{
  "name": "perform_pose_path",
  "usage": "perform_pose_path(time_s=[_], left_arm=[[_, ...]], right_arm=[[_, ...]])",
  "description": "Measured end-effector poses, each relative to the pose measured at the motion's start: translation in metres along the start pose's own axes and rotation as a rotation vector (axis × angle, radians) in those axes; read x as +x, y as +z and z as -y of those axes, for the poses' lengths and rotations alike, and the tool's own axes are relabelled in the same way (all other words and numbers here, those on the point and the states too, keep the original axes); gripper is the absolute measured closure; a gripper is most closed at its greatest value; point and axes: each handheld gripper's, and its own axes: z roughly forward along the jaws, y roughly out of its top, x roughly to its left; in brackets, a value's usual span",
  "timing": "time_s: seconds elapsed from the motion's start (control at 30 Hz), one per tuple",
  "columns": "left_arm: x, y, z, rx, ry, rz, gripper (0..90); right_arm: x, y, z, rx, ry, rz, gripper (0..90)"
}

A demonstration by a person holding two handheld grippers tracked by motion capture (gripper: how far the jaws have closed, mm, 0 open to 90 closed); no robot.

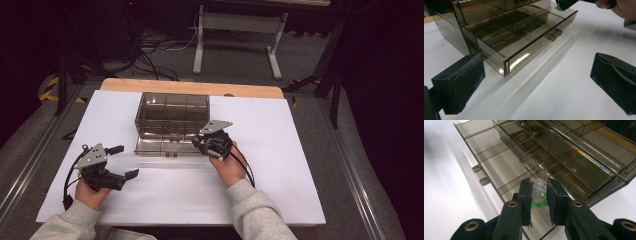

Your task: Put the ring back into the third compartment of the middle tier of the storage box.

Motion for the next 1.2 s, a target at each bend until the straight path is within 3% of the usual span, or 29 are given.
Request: perform_pose_path(time_s=[0.17, 1.2], left_arm=[[0.000, 0.000, 0.000, 0.000, 0.001, 0.000, 0.4], [0.000, 0.000, 0.000, 0.002, -0.002, 0.002, 0.5]], right_arm=[[-0.002, 0.003, 0.000, -0.002, 0.016, 0.000, 74.4], [-0.004, 0.023, 0.003, 0.044, 0.007, 0.024, 74.3]])
